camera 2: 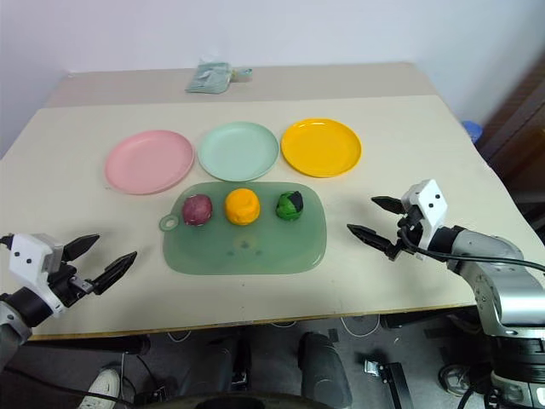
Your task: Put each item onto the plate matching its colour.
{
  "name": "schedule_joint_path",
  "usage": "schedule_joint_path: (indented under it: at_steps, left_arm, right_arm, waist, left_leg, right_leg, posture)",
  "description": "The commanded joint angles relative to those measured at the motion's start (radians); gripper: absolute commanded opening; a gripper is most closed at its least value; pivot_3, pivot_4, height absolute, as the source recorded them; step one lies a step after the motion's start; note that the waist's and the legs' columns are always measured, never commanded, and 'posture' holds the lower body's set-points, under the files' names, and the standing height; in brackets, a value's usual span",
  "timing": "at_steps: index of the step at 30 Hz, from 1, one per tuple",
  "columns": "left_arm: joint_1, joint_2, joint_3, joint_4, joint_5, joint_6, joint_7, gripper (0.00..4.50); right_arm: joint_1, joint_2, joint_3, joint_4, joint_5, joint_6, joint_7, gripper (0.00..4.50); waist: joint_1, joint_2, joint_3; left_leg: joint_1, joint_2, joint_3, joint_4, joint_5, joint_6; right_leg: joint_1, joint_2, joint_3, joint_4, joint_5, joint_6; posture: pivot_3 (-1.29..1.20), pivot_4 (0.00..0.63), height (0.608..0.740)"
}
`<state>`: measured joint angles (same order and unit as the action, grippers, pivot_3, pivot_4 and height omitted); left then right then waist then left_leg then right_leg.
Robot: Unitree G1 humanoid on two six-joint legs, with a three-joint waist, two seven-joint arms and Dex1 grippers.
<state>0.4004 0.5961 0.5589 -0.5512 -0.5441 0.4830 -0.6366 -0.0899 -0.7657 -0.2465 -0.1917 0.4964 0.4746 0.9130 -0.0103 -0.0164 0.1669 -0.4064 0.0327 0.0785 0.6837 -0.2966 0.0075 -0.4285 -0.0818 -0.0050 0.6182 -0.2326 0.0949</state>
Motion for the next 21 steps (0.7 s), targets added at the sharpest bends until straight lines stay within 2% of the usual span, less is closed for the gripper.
schedule_joint_path:
  at_steps: [1,13,21]
  left_arm:
    - [-0.009,-0.002,-0.022,-0.031,0.005,-0.021,0.005,4.50]
    - [-0.030,-0.048,-0.073,-0.046,0.024,-0.035,0.057,4.50]
    - [-0.128,-0.074,-0.152,-0.099,0.010,0.015,0.147,4.50]
  right_arm:
    - [-0.015,-0.004,-0.012,-0.030,0.012,-0.009,0.001,4.49]
    - [0.020,0.000,-0.030,-0.086,0.028,0.013,-0.026,4.49]
    - [-0.027,0.054,0.015,-0.075,0.012,-0.017,-0.069,4.49]
  waist:
    - [0.000,0.000,0.000]
    - [-0.001,0.000,0.000]
    - [-0.002,0.000,0.000]
  left_leg:
    - [0.000,0.000,0.000,0.000,0.000,0.000]
    - [0.000,0.000,0.000,0.000,0.000,0.000]
    - [0.001,0.000,0.000,0.000,0.000,0.000]
  right_leg:
    - [0.000,0.000,0.000,0.000,0.000,0.000]
    - [0.000,0.000,0.000,0.000,0.000,0.000]
    - [0.001,0.001,0.000,0.001,0.000,0.000]
  posture:
    - [0.00,0.150,0.740]
    - [0.00,0.150,0.740]
    - [0.00,0.150,0.740]
